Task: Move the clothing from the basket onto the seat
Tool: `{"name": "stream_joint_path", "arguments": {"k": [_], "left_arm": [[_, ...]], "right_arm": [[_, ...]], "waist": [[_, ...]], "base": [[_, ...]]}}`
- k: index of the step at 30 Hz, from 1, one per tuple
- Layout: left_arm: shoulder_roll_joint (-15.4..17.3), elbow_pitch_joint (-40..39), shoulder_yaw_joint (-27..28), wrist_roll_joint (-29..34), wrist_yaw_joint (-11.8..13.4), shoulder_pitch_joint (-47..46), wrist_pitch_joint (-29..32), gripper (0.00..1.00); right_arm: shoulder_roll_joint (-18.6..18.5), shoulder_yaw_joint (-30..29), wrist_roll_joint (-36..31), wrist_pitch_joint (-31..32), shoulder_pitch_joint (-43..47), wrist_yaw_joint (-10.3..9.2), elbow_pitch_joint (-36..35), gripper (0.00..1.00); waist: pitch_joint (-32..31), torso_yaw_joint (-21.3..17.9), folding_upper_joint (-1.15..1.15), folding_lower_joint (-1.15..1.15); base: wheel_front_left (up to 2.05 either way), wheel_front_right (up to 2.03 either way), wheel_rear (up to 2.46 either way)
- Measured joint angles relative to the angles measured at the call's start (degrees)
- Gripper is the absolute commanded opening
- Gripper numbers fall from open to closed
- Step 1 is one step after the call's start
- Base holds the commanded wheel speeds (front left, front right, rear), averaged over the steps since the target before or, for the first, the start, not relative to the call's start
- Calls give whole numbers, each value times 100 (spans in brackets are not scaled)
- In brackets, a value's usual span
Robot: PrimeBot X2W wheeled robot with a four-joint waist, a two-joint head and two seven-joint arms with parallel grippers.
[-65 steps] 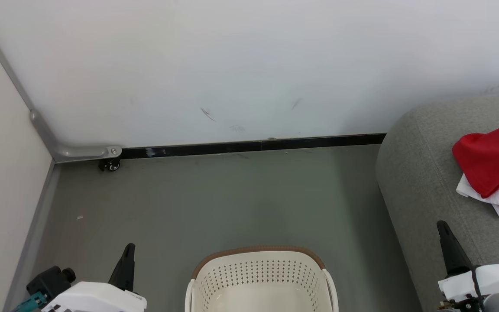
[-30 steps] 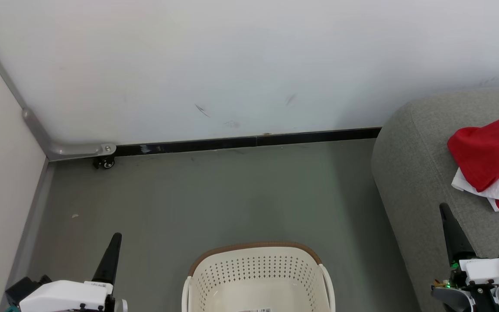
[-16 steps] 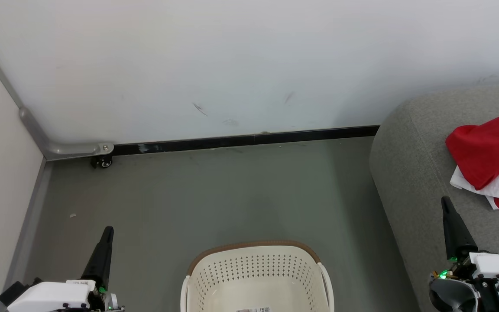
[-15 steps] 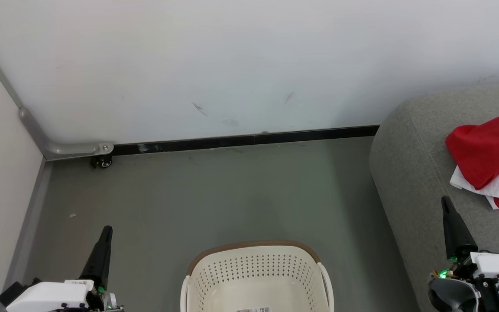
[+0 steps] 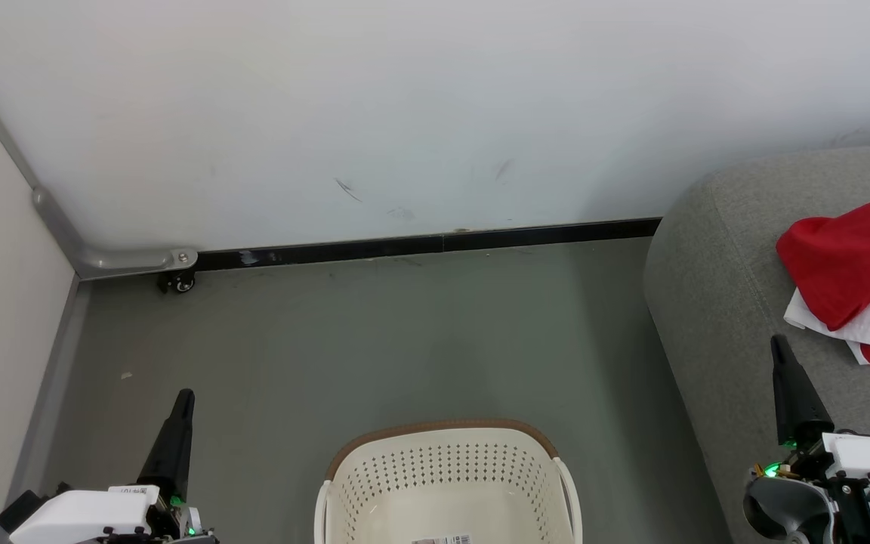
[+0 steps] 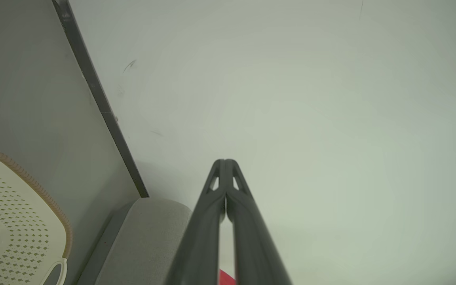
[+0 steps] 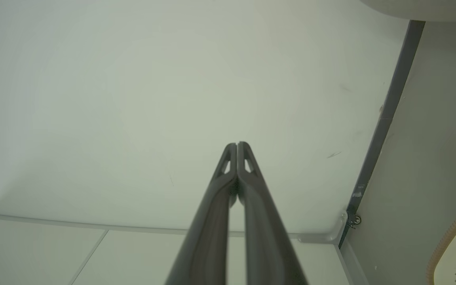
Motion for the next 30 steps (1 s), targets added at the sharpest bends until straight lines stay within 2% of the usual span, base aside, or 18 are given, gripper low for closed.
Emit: {"name": "stream_joint_path", "arguments": {"k": [30], "left_arm": [[0,-16,2,0,0,-7,1,0]], "right_arm": [[-2,46,4,-62,3,0,-30,0]], "waist": [[3,1,0,-1]], "base": [[0,0,0]]}}
